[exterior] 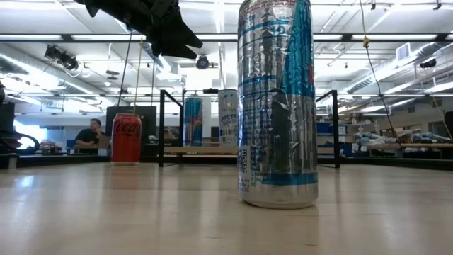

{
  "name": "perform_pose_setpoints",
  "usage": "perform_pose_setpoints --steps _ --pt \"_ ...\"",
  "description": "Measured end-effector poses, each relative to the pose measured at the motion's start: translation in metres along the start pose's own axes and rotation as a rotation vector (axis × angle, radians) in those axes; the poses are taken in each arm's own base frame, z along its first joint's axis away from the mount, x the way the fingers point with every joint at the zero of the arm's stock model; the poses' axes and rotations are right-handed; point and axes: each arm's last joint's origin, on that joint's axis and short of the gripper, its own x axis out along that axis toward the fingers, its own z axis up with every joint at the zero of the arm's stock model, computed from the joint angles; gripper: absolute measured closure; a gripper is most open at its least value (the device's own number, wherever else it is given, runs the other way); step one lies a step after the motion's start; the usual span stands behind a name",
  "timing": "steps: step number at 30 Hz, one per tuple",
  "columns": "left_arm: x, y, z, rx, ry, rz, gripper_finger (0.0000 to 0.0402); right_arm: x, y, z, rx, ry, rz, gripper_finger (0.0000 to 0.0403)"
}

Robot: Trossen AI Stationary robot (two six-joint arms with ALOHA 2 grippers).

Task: Place canned beverage on shelf
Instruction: Put the white-blue soda can aligned with the other white-blue soda can on the shelf

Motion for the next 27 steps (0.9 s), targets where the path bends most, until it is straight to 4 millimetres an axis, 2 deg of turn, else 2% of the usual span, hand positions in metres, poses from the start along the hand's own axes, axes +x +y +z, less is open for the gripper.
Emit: perform_pose_setpoints --steps 13,21,27 --pt "0.000 0.000 0.000 0.001 0.000 0.000 0.0102 0.000 0.001 0.001 0.107 -0.033 -0.001 0.0011" --pt "0.000 0.000 0.000 0.002 0.000 0.000 0.0102 0.025 -0.001 -0.006 0.131 0.047 0.019 0.0011" --pt "0.000 0.000 0.000 0.002 0.000 0.000 0.0102 0.035 -0.003 -0.009 0.131 0.047 0.006 0.0011"
